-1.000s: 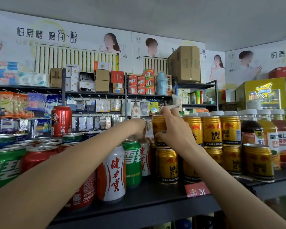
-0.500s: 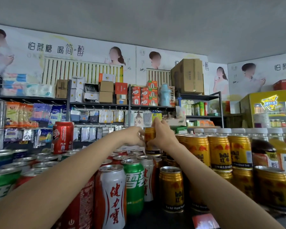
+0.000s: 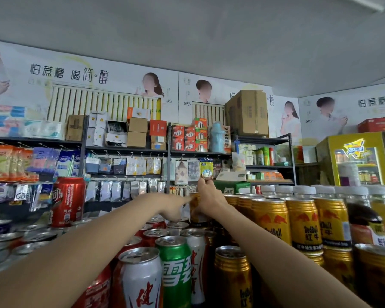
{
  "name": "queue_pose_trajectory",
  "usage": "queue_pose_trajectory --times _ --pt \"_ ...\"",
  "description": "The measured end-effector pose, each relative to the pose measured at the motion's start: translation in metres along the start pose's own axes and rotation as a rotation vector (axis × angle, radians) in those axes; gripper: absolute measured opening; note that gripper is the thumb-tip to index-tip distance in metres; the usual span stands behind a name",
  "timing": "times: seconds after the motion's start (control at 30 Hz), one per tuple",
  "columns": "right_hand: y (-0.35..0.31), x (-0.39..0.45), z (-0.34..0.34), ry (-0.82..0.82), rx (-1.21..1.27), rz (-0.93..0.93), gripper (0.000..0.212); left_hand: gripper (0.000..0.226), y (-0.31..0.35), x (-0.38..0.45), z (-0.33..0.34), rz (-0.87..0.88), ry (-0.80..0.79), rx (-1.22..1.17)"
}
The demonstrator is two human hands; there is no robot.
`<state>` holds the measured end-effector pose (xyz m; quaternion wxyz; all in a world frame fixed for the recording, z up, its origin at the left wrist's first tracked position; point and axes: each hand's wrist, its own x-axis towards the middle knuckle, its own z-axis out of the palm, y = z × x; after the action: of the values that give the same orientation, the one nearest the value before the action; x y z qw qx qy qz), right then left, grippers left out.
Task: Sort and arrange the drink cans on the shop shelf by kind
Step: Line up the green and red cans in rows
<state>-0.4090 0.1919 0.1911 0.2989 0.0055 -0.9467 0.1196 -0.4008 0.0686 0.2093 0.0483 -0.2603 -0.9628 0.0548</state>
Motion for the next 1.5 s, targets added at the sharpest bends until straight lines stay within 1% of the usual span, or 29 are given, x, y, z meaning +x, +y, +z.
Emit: queue_pose_trajectory --times 0.1,0.17,0.23,0.27,0.37,0.43,0.63,0.7,0.73,0.87,0.97,1.1,1.17,1.23,1.3,1.4,1.43,1.5 --pt "0.007 0.003 -0.006 -0.056 0.006 -0.022 0.059 0.081 0.002 0.006 -0.005 0.020 -0.050 0.049" --pt "0.011 0.005 -0.014 -0.099 -0.037 -0.063 0.048 0.081 0.000 0.009 -0.008 0.022 -0.054 0.055" --pt "0.013 0.005 -0.021 -0.066 -0.057 -0.081 0.030 0.078 -0.001 0.010 -0.009 0.029 -0.018 0.060" --pt "0.014 0.006 -0.022 -0.028 -0.041 -0.072 0.025 0.075 -0.001 0.012 -0.010 0.031 0.016 0.056" --pt "0.011 0.008 -0.022 0.073 0.023 -0.003 0.022 0.057 0.000 0.019 -0.011 0.060 0.162 -0.007" --pt "0.009 0.013 -0.023 0.087 0.016 0.015 0.021 0.049 -0.001 0.025 -0.010 0.097 0.239 -0.056" --pt "0.009 0.021 -0.033 0.012 -0.080 -0.023 0.019 0.031 0.001 0.037 -0.016 0.119 0.288 -0.089" --pt "0.008 0.021 -0.034 0.003 -0.115 -0.032 0.018 0.025 0.004 0.044 -0.015 0.097 0.313 -0.099" --pt "0.008 0.021 -0.033 -0.008 -0.135 -0.038 0.018 0.026 0.005 0.047 -0.014 0.078 0.313 -0.090" --pt "0.008 0.017 -0.027 -0.043 -0.187 -0.073 0.024 0.044 0.009 0.056 -0.014 0.032 0.209 -0.025" --pt "0.005 0.013 -0.023 -0.036 -0.208 -0.090 0.026 0.050 0.007 0.057 -0.015 0.022 0.144 0.035" --pt "0.001 0.014 -0.029 -0.067 -0.201 -0.101 0.025 0.061 0.000 0.059 -0.014 0.034 0.091 -0.007" --pt "-0.001 0.009 -0.036 -0.081 -0.183 -0.105 0.023 0.060 0.001 0.053 -0.015 0.058 0.107 -0.032" --pt "-0.004 0.000 -0.047 -0.078 -0.164 -0.124 0.022 0.052 0.005 0.041 -0.019 0.088 0.123 -0.060" --pt "-0.006 -0.013 -0.062 -0.181 -0.173 -0.136 0.024 0.042 0.009 0.027 -0.022 0.102 0.102 -0.104" --pt "-0.006 -0.039 -0.089 -0.456 -0.152 -0.090 0.017 0.028 0.017 0.007 -0.022 0.140 0.018 -0.140" --pt "-0.005 -0.048 -0.094 -0.496 -0.183 -0.092 0.016 0.027 0.021 0.001 -0.020 0.155 -0.006 -0.147" --pt "-0.002 -0.066 -0.099 -0.513 -0.309 -0.135 0.021 0.029 0.032 -0.009 -0.014 0.147 -0.079 -0.187"
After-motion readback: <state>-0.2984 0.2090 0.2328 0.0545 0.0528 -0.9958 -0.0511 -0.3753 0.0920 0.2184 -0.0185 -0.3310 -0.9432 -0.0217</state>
